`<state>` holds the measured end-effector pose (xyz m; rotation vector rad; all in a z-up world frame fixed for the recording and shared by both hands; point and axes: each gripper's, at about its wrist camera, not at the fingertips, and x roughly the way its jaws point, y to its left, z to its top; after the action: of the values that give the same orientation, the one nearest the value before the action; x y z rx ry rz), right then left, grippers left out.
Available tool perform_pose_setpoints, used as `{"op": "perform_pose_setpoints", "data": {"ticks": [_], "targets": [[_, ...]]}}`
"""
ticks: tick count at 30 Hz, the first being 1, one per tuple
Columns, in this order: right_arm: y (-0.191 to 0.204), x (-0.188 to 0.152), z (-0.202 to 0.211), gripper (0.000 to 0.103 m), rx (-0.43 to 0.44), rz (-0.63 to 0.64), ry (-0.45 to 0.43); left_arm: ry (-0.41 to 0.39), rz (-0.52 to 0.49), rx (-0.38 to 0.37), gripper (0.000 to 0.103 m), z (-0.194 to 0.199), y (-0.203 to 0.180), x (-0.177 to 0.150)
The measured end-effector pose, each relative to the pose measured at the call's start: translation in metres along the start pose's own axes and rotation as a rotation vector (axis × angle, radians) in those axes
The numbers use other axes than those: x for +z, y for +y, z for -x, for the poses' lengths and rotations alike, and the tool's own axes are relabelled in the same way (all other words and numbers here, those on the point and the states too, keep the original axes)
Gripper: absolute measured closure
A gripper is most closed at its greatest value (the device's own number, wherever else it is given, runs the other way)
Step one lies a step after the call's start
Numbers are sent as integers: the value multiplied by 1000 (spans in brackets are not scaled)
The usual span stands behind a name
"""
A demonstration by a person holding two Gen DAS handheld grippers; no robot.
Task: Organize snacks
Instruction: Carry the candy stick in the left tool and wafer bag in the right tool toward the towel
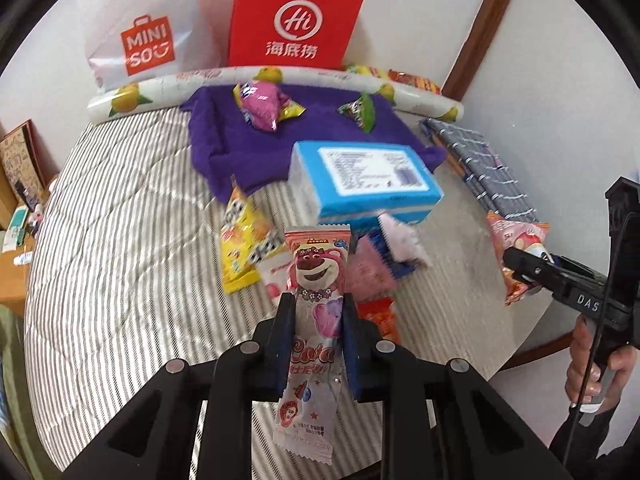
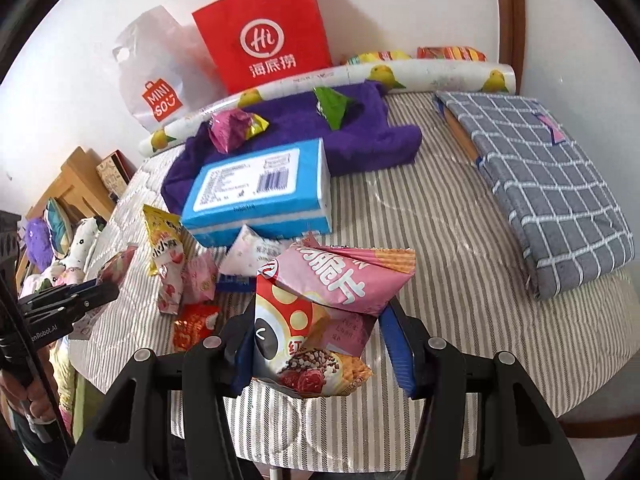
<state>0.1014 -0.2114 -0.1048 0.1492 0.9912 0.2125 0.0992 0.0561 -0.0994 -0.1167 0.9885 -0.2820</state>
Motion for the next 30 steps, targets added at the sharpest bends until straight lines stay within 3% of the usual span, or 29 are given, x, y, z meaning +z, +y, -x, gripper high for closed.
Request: {"op": "perform_pose_setpoints", "data": {"ticks": [30], "targets": [[8, 102, 2, 49, 11, 70, -106, -95, 11, -61, 82, -4, -16, 104]]}}
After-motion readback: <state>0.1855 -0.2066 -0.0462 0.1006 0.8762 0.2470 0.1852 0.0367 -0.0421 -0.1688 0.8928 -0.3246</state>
